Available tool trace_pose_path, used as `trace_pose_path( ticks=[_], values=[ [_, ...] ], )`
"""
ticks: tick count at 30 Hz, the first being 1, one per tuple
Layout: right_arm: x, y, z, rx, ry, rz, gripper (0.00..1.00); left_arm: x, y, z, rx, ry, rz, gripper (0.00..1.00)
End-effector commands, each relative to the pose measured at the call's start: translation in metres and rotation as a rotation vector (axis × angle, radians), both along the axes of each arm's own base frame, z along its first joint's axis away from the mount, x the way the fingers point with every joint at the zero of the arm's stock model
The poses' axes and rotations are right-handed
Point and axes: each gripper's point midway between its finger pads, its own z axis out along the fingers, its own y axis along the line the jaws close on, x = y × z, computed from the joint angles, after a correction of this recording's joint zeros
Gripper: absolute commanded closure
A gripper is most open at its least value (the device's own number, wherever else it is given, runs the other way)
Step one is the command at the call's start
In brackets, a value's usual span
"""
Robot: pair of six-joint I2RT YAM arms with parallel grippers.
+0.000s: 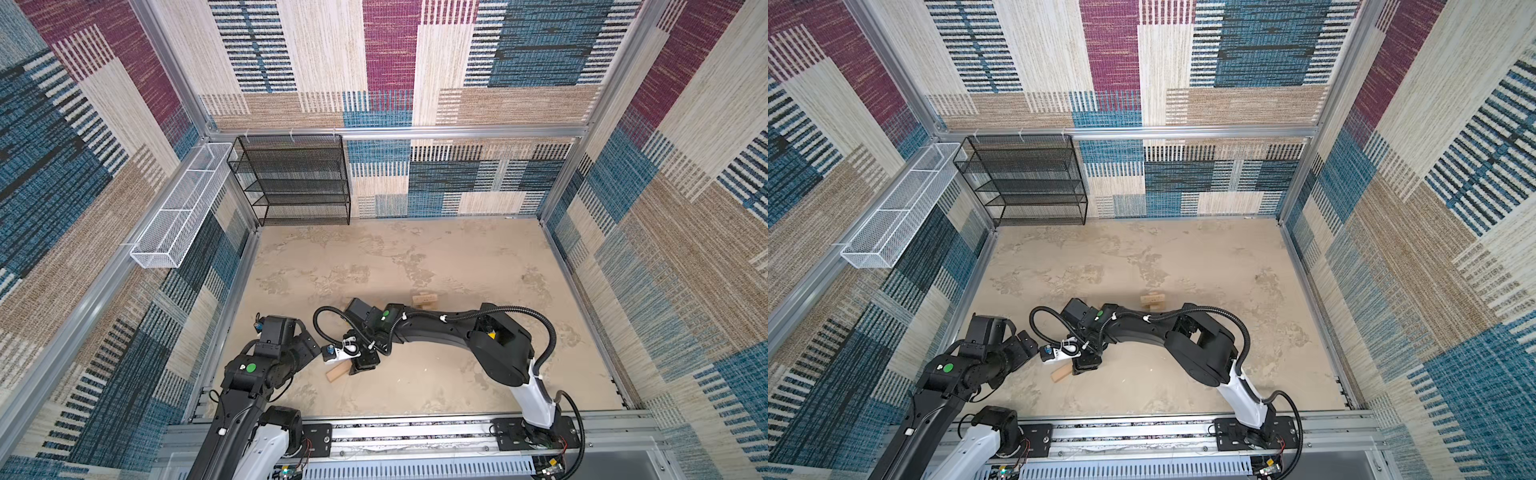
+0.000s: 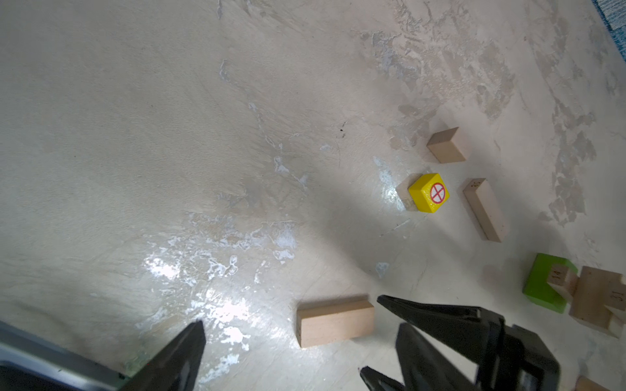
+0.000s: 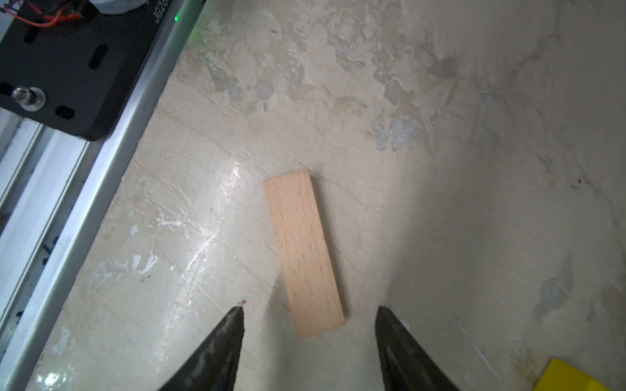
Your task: Build the wood block tower
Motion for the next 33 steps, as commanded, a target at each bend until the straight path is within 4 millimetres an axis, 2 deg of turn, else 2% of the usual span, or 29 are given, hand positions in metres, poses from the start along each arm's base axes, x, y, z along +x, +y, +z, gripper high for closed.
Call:
trace_pose_path(
  ticks=[1, 2, 10, 33],
  values=[
    [-0.008, 0.002, -0.006, -0.018, 0.017, 0.014, 0.36, 0.004, -0.005, 0.002, -0.031, -0.020, 0.002, 0.07],
    [-0.005, 0.007, 0.000, -0.004, 0.010, 0.014, 0.36, 0.004, -0.004, 0.003, -0.029, -0.023, 0.005, 0.07],
    [-0.006, 0.007, -0.004, -0.022, 0.006, 0.028, 0.37, 0.002, 0.004, 0.006, -0.004, -0.038, 0.040, 0.07],
    [-0.008, -0.001, -0.015, -0.077, 0.021, 0.032, 0.50, -0.001, 0.024, 0.010, 0.087, -0.040, 0.116, 0.06]
  ],
)
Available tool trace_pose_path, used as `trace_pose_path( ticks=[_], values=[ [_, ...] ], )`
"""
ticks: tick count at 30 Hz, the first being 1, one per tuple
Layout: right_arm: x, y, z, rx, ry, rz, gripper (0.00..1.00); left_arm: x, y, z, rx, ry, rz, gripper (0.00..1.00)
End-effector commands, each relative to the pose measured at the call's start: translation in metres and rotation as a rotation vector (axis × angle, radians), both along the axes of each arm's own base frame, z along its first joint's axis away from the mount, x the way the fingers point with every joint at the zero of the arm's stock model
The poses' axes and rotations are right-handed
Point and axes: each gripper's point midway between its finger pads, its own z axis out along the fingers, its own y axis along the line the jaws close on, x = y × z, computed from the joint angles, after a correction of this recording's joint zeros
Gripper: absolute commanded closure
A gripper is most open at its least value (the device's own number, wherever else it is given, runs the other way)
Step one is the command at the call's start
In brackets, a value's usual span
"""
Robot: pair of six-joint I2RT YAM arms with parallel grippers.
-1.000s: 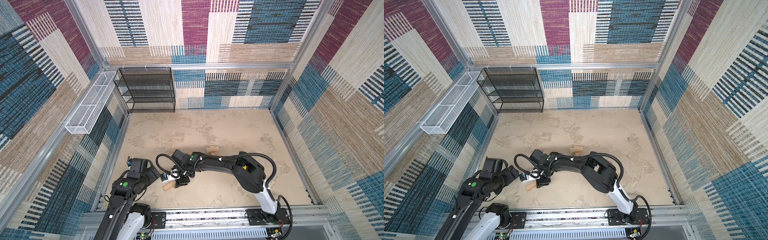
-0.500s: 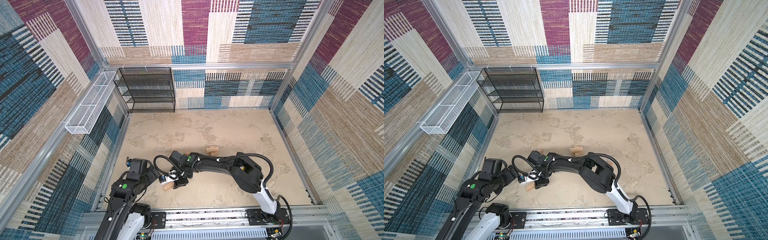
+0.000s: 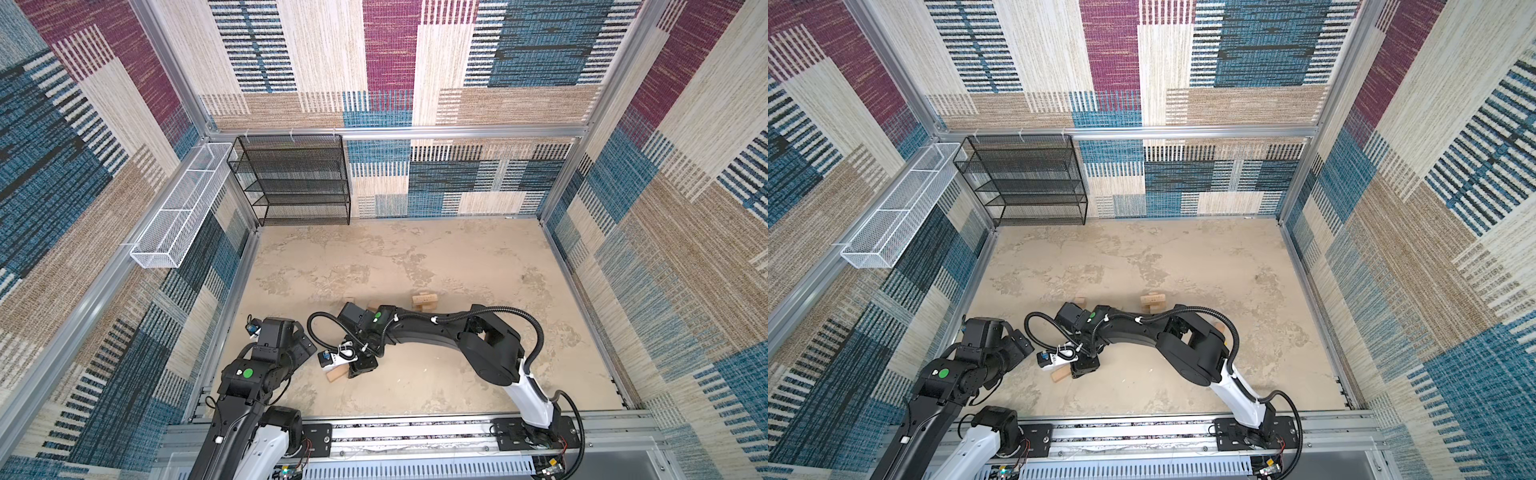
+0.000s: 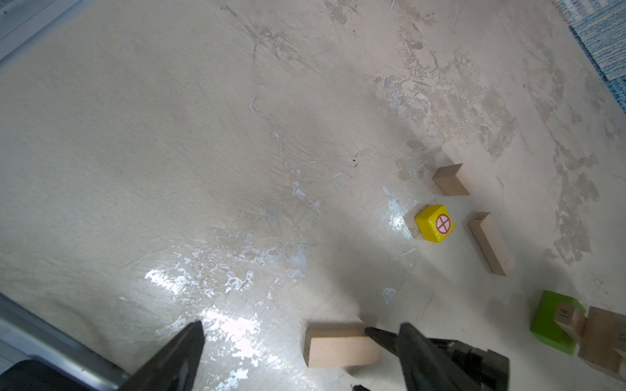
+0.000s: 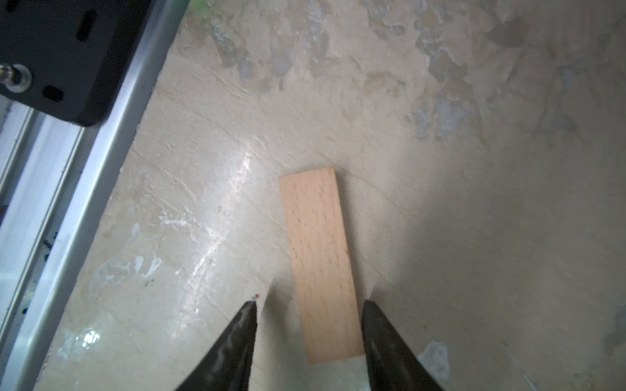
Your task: Build the wood block tower
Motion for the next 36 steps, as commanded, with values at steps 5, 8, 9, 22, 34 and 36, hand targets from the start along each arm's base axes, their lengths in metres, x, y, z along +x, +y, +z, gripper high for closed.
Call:
trace_pose_path(
  ticks=[5, 8, 9, 22, 34, 36],
  values=[
    [-0.001, -0.003, -0.006, -0.035, 0.008, 0.019, 0.61, -0.002, 0.005, 0.000, 0.020, 0.006, 0.024, 0.06],
    [-0.001, -0.004, -0.007, -0.045, 0.008, 0.014, 0.63, -0.002, 0.005, 0.001, 0.019, 0.002, 0.022, 0.06],
    [0.000, -0.004, -0.007, -0.046, 0.005, 0.010, 0.65, -0.001, 0.005, 0.001, 0.017, 0.002, 0.022, 0.06],
    [0.006, -0.009, 0.000, -0.047, -0.032, -0.047, 0.95, 0.000, 0.009, 0.003, 0.048, -0.008, 0.020, 0.07],
    [0.012, -0.011, 0.038, 0.068, -0.037, -0.214, 1.00, 0.004, 0.012, 0.009, 0.076, -0.042, 0.005, 0.08],
    [0.014, -0.010, 0.047, 0.100, -0.031, -0.257, 1.00, 0.005, 0.011, 0.009, 0.073, -0.043, -0.001, 0.08]
  ],
)
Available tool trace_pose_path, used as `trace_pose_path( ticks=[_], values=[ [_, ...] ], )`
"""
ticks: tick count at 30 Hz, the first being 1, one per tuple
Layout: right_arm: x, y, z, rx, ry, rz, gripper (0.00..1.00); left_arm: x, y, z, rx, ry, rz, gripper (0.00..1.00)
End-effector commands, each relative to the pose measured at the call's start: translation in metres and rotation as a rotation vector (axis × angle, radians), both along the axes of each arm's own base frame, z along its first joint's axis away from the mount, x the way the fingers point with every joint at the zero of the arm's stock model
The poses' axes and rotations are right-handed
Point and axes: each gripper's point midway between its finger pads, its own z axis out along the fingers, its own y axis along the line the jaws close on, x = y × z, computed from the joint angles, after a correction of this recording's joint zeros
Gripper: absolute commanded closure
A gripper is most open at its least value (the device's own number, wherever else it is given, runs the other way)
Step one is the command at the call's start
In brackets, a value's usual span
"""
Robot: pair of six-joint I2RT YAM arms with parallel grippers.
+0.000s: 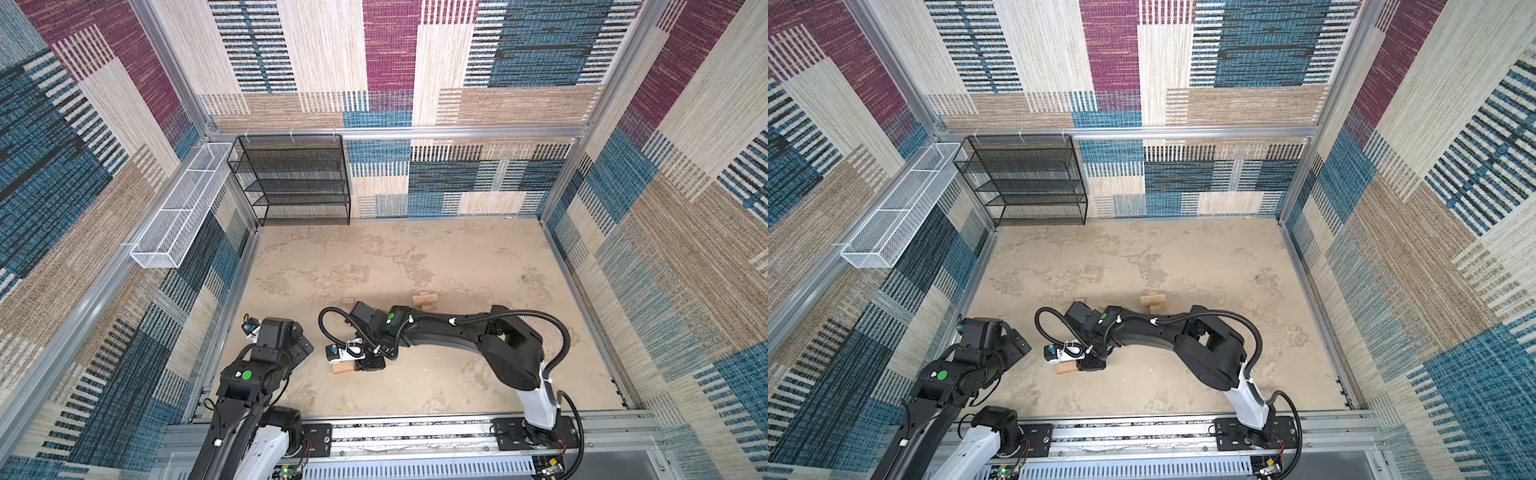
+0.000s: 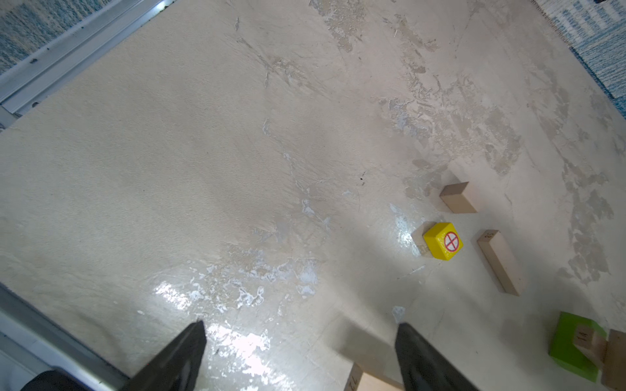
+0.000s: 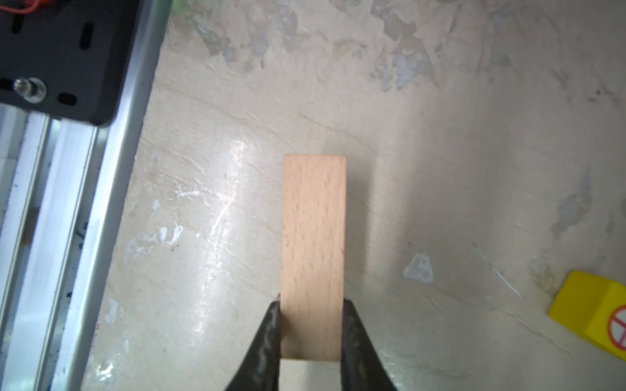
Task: Build the wood block tower
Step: 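Close the right gripper on the long plain wooden block and lift it, then carry the long block toward the stack with right gripper while left arm advances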
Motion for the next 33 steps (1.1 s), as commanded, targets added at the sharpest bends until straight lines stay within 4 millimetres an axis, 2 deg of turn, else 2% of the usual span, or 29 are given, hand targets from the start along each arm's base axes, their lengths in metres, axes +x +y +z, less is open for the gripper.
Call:
trace_pose_path(
  ticks=[1, 6, 16, 27, 33],
  values=[
    [0.009, 0.013, 0.023, 0.096, -0.011, -0.090, 1.00, 0.004, 0.000, 0.005, 0.013, -0.019, -0.021, 0.08],
    [0.007, 0.004, 0.035, 0.133, -0.004, -0.144, 1.00, 0.004, -0.001, 0.005, 0.014, -0.017, -0.025, 0.08],
    [0.009, -0.033, 0.056, 0.187, -0.005, -0.244, 1.00, 0.004, -0.002, 0.005, 0.016, -0.011, -0.033, 0.09],
    [0.033, -0.075, 0.116, 0.379, -0.021, -0.450, 1.00, 0.011, -0.012, -0.001, -0.008, 0.014, -0.091, 0.10],
    [0.038, -0.098, 0.131, 0.396, -0.062, -0.543, 1.00, 0.015, -0.024, -0.003, -0.046, 0.018, -0.151, 0.09]
  ],
)
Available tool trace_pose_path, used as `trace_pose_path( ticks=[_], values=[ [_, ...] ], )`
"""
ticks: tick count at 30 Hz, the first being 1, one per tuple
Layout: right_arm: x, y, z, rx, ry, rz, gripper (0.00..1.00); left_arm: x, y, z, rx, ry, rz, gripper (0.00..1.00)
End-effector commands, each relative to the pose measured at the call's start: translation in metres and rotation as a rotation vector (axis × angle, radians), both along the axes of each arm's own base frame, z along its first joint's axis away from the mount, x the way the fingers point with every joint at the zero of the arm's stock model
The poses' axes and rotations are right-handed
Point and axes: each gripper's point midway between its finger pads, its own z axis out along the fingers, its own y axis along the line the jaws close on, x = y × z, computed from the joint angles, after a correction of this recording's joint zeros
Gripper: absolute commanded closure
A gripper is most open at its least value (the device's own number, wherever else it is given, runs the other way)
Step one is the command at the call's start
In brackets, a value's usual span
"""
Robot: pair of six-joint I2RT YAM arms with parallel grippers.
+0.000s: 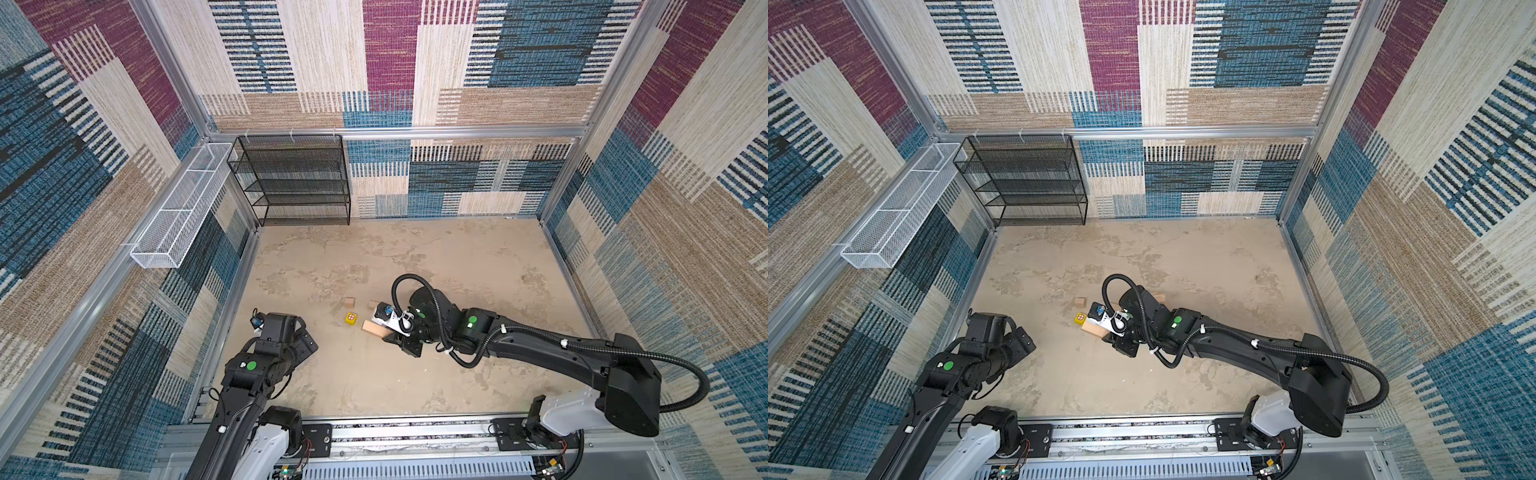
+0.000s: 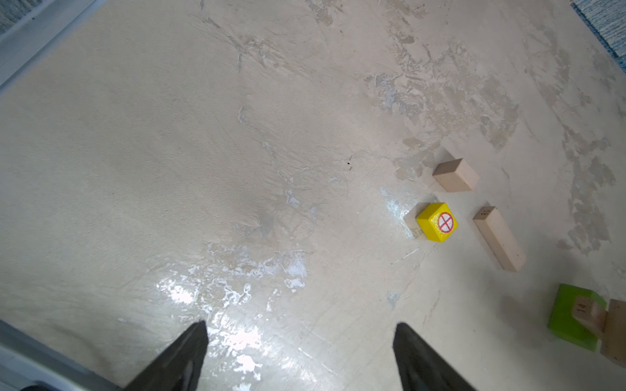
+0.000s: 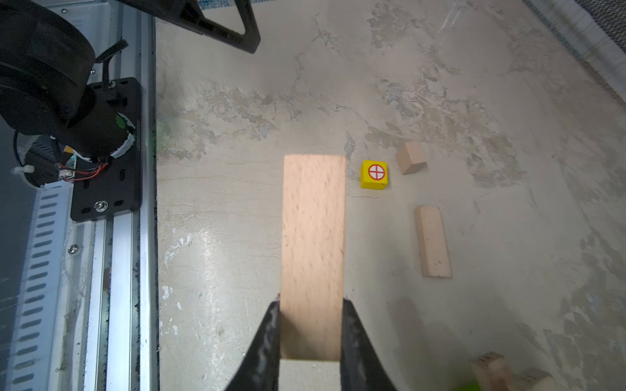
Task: Build the wood block tower
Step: 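Carry the long block toward the stack with right gripper while left arm advances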
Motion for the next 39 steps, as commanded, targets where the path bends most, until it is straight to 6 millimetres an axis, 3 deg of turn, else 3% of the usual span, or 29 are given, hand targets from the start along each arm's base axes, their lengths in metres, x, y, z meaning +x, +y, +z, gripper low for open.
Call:
trace_pose_path(
  ticks=[1, 16, 23, 33, 39],
  values=[
    [0.007, -0.008, 0.016, 0.044, -0.020, -0.078, 1.00, 0.005, -0.007, 0.003, -0.017, -0.021, -0.052, 0.09],
    [0.011, -0.063, 0.053, 0.152, -0.063, -0.306, 1.00, 0.009, -0.015, -0.003, -0.031, 0.004, -0.091, 0.10],
    [0.008, -0.081, 0.057, 0.173, -0.046, -0.378, 1.00, 0.012, -0.021, -0.003, -0.050, 0.011, -0.120, 0.10],
    [0.012, -0.098, 0.060, 0.206, 0.005, -0.512, 1.00, 0.037, -0.073, 0.017, -0.176, -0.113, -0.392, 0.09],
    [0.018, -0.101, 0.060, 0.209, 0.045, -0.587, 1.00, 0.057, -0.125, 0.040, -0.158, -0.198, -0.645, 0.08]
  ],
)
